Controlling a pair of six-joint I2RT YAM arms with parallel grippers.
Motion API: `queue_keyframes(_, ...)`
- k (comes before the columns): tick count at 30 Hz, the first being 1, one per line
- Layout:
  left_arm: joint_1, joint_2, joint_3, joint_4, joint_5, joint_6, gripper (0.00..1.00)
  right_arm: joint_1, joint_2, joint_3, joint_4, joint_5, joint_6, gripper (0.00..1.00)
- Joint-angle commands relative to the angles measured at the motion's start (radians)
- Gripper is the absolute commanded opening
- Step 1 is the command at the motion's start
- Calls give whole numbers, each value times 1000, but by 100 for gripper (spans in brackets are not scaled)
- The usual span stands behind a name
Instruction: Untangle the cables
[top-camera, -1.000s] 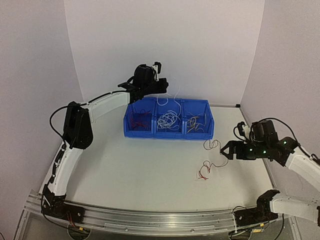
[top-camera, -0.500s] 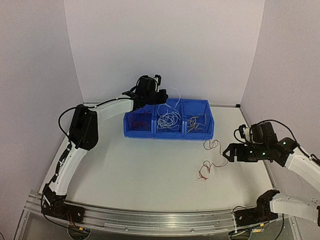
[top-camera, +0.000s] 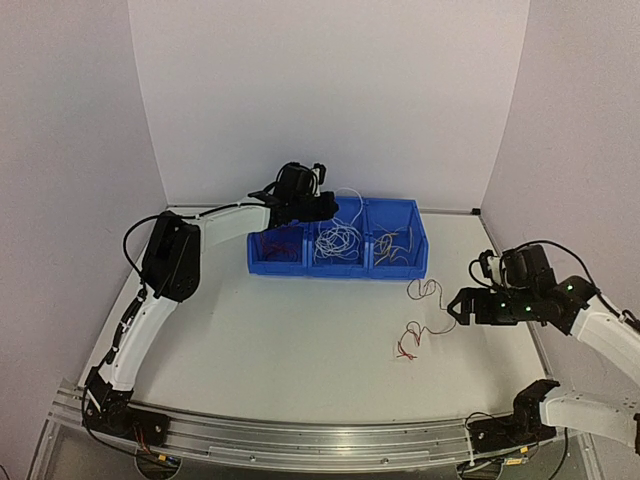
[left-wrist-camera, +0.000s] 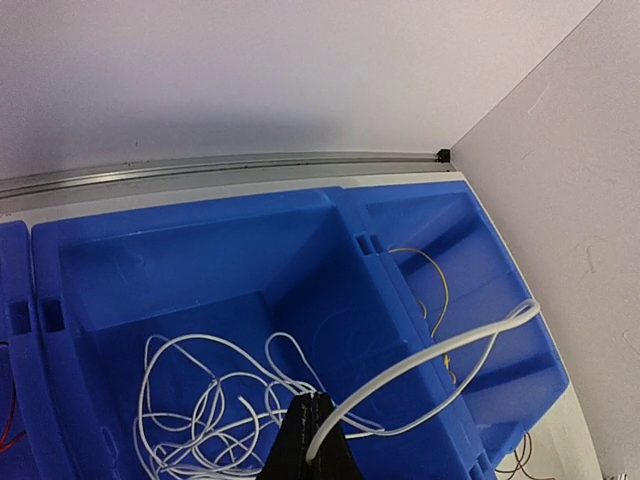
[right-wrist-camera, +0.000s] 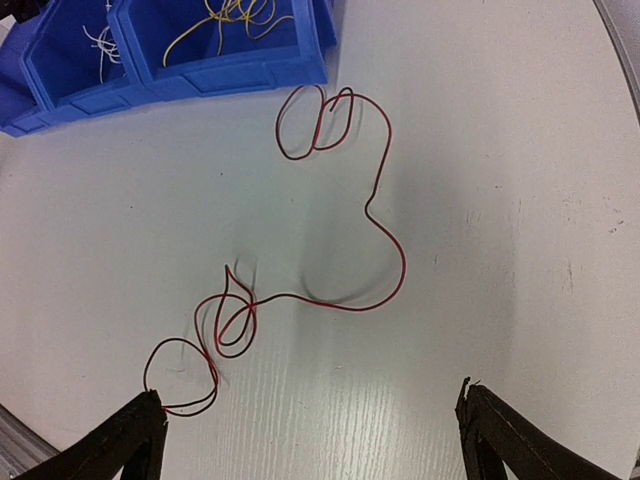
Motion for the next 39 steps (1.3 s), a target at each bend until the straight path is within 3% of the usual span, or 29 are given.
queue_keyframes(1,1,4,7,-2,49,16,0,4,-12,-13,-13,9,9,98)
queue_keyframes(6,1,-1,10,-32,64,36,3,4,-16,-16,-14,6,10,98)
queue_keyframes(25,1,-73,-41,-45,136,57,47,5,-33,-24,-14,10,10,98)
queue_keyframes(39,-22,-160,-83,-56,102,101,83,4,-13,-18,-13,8,16,98)
